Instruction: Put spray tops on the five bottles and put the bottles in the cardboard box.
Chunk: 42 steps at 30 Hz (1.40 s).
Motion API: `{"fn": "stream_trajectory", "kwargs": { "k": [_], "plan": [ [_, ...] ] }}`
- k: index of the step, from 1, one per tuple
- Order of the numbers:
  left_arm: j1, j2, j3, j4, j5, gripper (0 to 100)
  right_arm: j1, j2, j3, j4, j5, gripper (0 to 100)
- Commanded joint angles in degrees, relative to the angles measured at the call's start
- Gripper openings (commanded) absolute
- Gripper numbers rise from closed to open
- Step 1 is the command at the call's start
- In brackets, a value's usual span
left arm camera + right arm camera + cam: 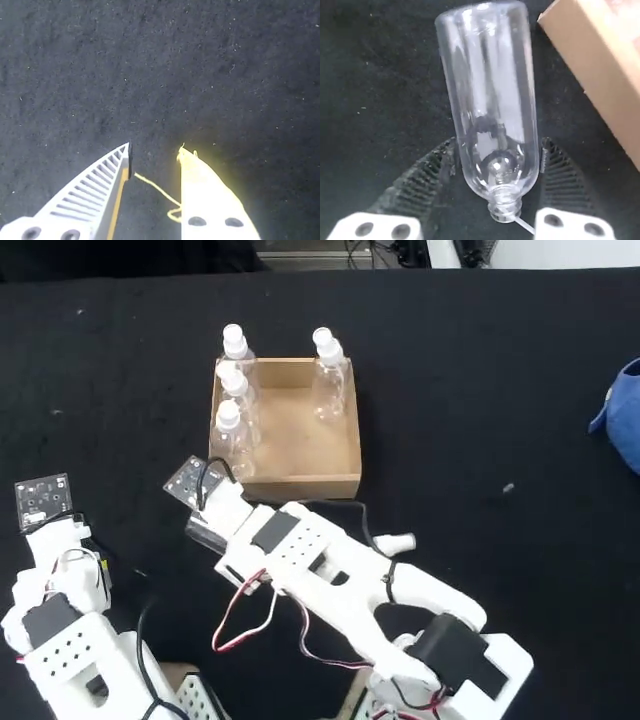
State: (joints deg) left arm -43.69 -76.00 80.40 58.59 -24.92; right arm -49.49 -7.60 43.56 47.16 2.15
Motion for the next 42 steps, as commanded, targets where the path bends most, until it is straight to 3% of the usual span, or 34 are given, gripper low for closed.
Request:
{"fn": "stream_trajectory", "kwargs": {
  "k": [1,6,10,16,19,25,30,34,42],
  "plan": [
    [-0.66,-0.62,-0.57,0.26,-0.18,3,-1.23,-0.66,0.57,1.23,0.26,21.6],
    [-0.57,-0.62,-0.57,0.26,-0.18,3,0.26,-5.58,0.40,4.48,0.26,9.9],
    [-0.57,-0.62,-0.57,0.18,-0.26,3,5.45,-12.70,0.40,9.85,0.88,8.2],
    [-0.22,-0.62,-0.57,-0.09,-0.18,3,11.60,-23.43,0.40,21.63,9.67,8.2],
    [-0.22,-0.62,-0.57,-0.18,-0.18,3,15.65,-27.12,0.40,29.89,19.60,8.2],
    [-0.13,-0.62,-0.57,-0.18,-0.26,3,35.43,-31.60,0.40,36.84,38.33,8.0],
    [0.04,-0.62,-0.57,-0.18,-0.35,3,57.32,-32.48,0.22,36.22,44.92,8.1],
    [4.18,-0.62,0.22,-0.18,-0.35,3,71.21,-32.31,0.75,32.35,37.45,8.2],
    [14.20,-0.62,5.23,-0.26,0.00,3,90.64,-32.31,0.84,22.33,0.88,8.3]
  ]
}}
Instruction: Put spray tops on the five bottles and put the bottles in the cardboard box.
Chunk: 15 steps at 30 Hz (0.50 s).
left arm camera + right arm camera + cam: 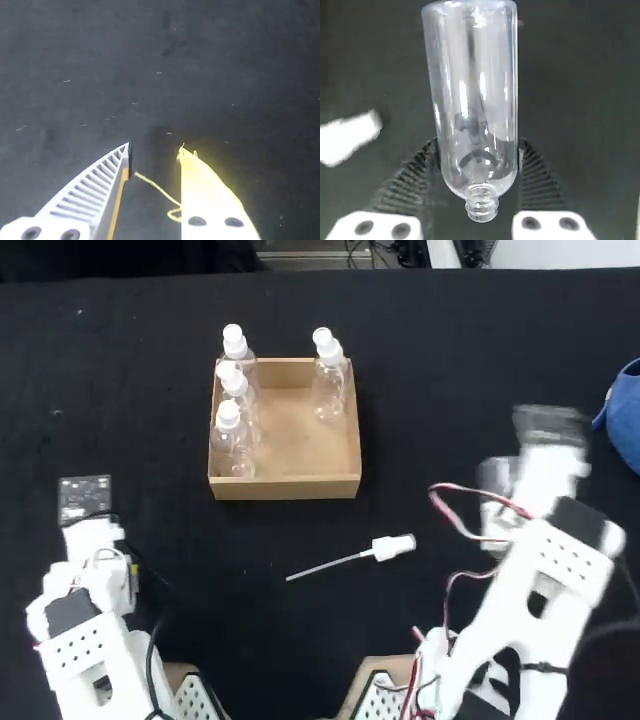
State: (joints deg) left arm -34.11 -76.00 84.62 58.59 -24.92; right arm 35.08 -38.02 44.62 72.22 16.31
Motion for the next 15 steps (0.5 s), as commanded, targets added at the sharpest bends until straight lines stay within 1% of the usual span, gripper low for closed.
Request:
{"fn": "stream_trajectory", "kwargs": {
  "k": [1,3,5,8,10,12,15],
  "plan": [
    [5.23,-0.70,1.80,-0.26,0.00,3,7.12,-1.89,-0.13,-2.73,-16.70,8.4],
    [6.29,-0.70,3.74,-1.05,0.00,3,7.47,-1.89,1.10,-2.90,-22.42,11.2],
    [6.64,-0.70,6.02,-3.52,0.00,3,7.38,-1.89,3.03,-4.13,-26.99,16.4],
    [6.64,-0.70,5.93,-3.34,0.00,3,6.77,-1.89,6.11,-9.23,-31.30,24.3],
    [6.64,-0.70,5.93,-3.43,0.00,3,5.98,-1.98,8.13,-12.04,-32.70,28.4],
    [6.73,-0.70,6.02,-3.43,0.00,3,3.43,-1.98,8.92,-13.71,-32.26,31.2],
    [6.55,-0.70,6.11,-3.52,0.00,3,-0.44,-2.15,8.31,-11.16,-29.89,32.6]
  ]
}}
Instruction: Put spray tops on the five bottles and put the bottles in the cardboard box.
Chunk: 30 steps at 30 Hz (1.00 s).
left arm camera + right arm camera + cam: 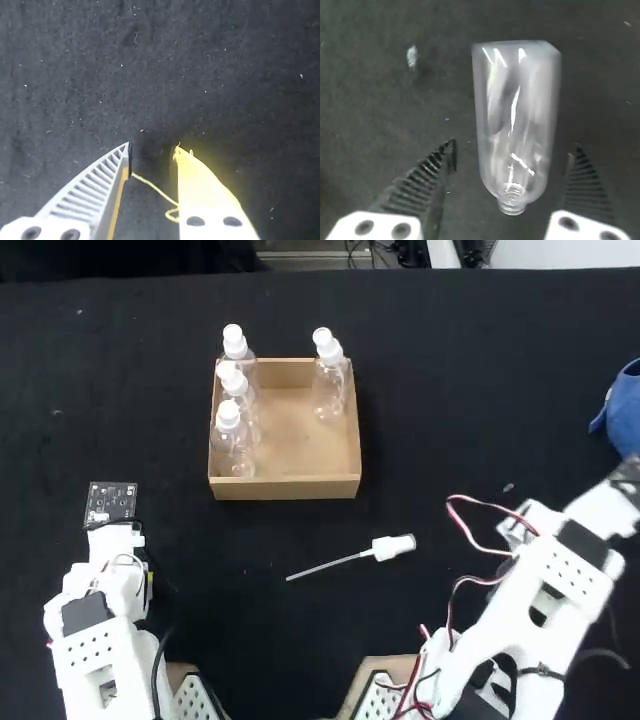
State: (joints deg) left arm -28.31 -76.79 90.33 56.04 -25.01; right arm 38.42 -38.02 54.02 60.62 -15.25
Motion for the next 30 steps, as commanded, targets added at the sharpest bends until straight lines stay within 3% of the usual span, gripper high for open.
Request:
{"fn": "stream_trajectory", "kwargs": {
  "k": [1,4,7,14,17,21,30],
  "plan": [
    [0.66,0.09,0.40,-0.97,0.09,3,-5.27,-2.24,-1.98,1.85,3.08,32.8],
    [0.66,0.09,0.40,-0.97,0.09,3,-8.88,-1.98,-6.11,6.59,11.52,32.6],
    [0.57,0.09,0.40,-0.88,0.09,3,-7.91,-2.15,-10.15,10.55,24.18,32.6],
    [0.57,0.09,0.48,-0.97,0.09,3,1.58,-1.98,-12.62,13.27,68.22,32.6],
    [0.57,0.09,0.48,-0.97,0.09,3,5.54,-1.89,-12.53,13.27,81.32,32.6],
    [0.57,0.09,0.48,-1.14,0.09,3,8.35,-1.80,-12.44,13.27,91.25,32.5],
    [0.57,0.09,0.48,-1.23,0.09,3,9.14,5.67,-16.66,13.36,100.40,32.5]
  ]
}}
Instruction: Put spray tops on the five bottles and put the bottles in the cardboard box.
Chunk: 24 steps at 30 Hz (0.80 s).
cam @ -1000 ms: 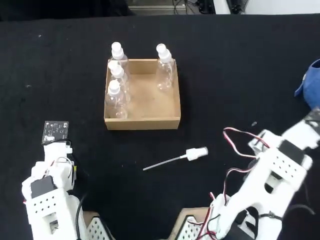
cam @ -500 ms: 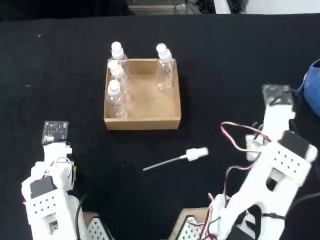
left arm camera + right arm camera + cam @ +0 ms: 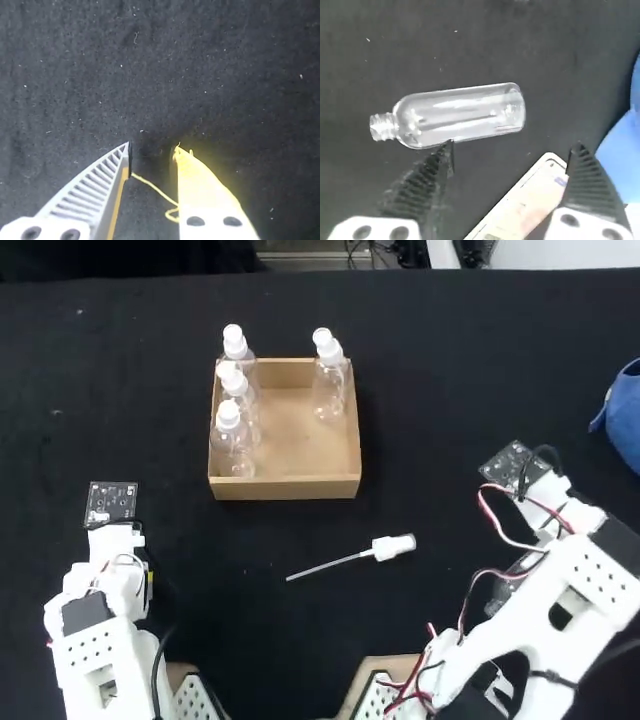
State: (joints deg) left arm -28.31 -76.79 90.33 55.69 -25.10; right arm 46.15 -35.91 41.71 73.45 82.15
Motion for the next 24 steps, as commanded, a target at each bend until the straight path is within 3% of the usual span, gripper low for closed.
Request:
{"fn": "stream_trajectory", "kwargs": {
  "k": [1,12,18,24],
  "plan": [
    [0.57,0.09,0.48,-0.88,0.18,3,1.85,5.14,-4.53,0.53,4.48,32.5],
    [0.75,0.09,0.48,-0.88,0.18,3,9.49,14.64,-5.05,0.53,38.42,32.7],
    [0.66,0.09,0.48,-0.88,0.18,3,8.79,14.90,-3.56,0.62,44.84,32.8],
    [0.66,0.09,0.48,-0.88,0.18,3,5.45,14.90,1.36,0.00,45.36,32.8]
  ]
}}
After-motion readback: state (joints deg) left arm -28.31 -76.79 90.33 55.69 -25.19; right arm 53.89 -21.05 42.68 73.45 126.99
